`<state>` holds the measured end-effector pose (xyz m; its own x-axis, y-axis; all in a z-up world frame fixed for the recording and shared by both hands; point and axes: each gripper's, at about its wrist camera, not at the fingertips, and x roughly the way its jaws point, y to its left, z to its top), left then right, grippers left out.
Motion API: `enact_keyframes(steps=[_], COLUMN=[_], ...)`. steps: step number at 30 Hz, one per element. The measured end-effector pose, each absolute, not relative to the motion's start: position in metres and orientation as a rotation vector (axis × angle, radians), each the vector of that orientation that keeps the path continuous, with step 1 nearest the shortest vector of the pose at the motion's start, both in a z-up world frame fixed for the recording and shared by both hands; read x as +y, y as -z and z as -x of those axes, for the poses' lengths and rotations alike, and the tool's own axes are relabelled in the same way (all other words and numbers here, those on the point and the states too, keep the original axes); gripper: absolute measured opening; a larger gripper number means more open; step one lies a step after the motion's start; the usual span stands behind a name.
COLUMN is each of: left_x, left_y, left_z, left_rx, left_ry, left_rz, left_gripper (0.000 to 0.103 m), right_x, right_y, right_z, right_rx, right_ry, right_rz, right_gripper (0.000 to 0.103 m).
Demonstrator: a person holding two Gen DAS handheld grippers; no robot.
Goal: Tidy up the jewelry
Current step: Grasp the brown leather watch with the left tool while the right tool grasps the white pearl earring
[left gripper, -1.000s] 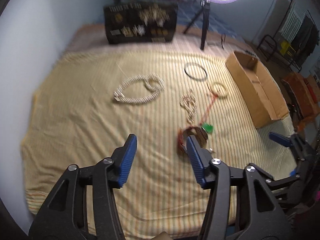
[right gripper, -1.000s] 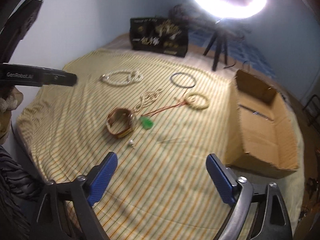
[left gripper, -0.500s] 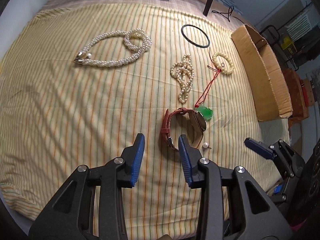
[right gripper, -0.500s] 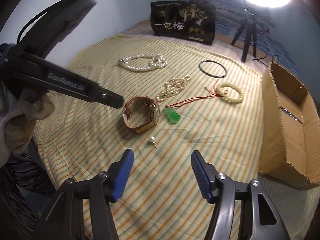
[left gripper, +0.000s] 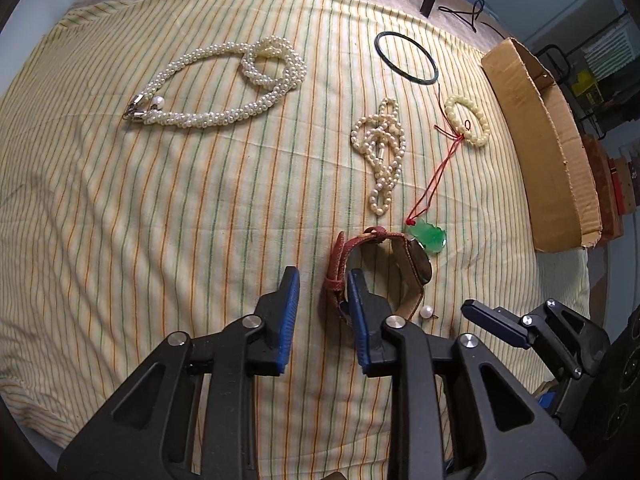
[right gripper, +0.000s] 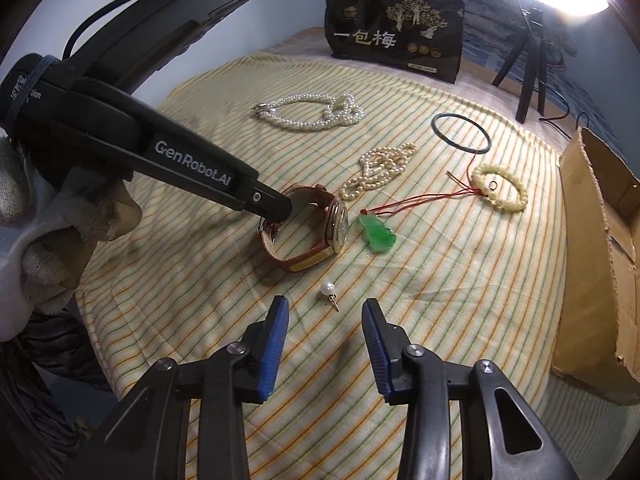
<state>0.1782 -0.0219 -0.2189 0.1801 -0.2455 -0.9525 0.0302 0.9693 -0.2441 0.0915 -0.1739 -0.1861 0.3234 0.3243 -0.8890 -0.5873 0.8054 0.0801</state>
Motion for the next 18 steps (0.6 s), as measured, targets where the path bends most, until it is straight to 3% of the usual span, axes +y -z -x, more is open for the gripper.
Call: enact_keyframes(steps=[9, 18], left_x=[-0.031, -0.031], left_y=[0.224, 0.224], left_z=[-0.181, -0.184], left_rx=[1.385, 1.378], left_ry=[0.192, 0.173], left_rz=[0.151, 0.140], left_gripper=[0.009, 0.008], right_x=[-0.169, -0.159], right_y=[0.193, 0.199], right_z=[-0.098, -0.099], right_rx=[1.086, 1.068], right_ry=[-0.610, -0.624], right_rz=[0.298, 0.361], right_gripper=[0.027, 0.017])
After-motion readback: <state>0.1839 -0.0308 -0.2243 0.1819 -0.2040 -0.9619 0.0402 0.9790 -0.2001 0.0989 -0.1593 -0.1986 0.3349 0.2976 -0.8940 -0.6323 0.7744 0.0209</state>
